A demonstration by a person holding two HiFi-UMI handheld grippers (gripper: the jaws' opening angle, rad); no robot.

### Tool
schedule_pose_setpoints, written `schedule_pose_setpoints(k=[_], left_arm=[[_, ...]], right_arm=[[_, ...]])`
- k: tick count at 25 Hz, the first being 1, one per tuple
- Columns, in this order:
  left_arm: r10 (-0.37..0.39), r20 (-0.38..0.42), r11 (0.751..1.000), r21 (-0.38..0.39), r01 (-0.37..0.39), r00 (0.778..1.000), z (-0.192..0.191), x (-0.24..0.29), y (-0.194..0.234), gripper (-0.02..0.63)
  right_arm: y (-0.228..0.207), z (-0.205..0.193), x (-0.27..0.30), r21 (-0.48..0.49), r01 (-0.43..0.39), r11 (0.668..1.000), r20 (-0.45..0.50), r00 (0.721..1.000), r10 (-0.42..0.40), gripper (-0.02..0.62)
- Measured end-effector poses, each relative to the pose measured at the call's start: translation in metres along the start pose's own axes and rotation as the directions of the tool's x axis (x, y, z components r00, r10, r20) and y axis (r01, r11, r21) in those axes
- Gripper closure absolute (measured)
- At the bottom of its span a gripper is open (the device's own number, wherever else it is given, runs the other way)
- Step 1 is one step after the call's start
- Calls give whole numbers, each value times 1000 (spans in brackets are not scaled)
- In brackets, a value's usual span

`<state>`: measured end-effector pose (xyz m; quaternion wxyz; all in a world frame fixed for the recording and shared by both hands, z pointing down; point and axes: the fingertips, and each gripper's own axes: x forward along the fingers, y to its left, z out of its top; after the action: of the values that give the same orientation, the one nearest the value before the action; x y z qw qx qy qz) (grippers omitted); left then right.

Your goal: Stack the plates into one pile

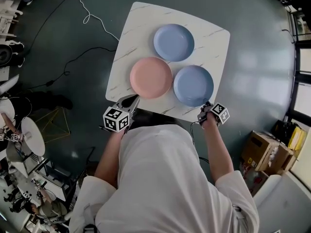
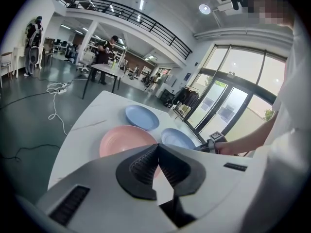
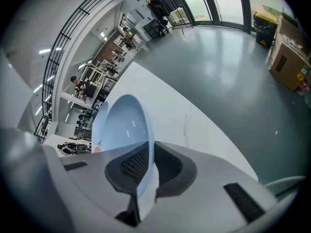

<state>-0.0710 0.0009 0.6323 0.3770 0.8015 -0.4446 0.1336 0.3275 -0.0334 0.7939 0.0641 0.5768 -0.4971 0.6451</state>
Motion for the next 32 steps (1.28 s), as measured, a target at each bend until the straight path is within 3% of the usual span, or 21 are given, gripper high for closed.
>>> schedule_pose_setpoints(k=[13, 25, 32], left_arm=[[39, 51, 999, -25, -37, 998, -2, -18, 12, 594], [102, 83, 993, -63, -97, 991, -7, -36, 21, 594], [157, 107, 984, -103, -147, 982, -11, -55, 32, 594]], right_arm=[[39, -10, -11, -17, -67, 998, -31, 997, 66, 560], [94, -32, 15, -133, -149, 980, -143, 981, 130, 560], [120, -50, 31, -213, -173, 962, -224, 967, 125, 558]])
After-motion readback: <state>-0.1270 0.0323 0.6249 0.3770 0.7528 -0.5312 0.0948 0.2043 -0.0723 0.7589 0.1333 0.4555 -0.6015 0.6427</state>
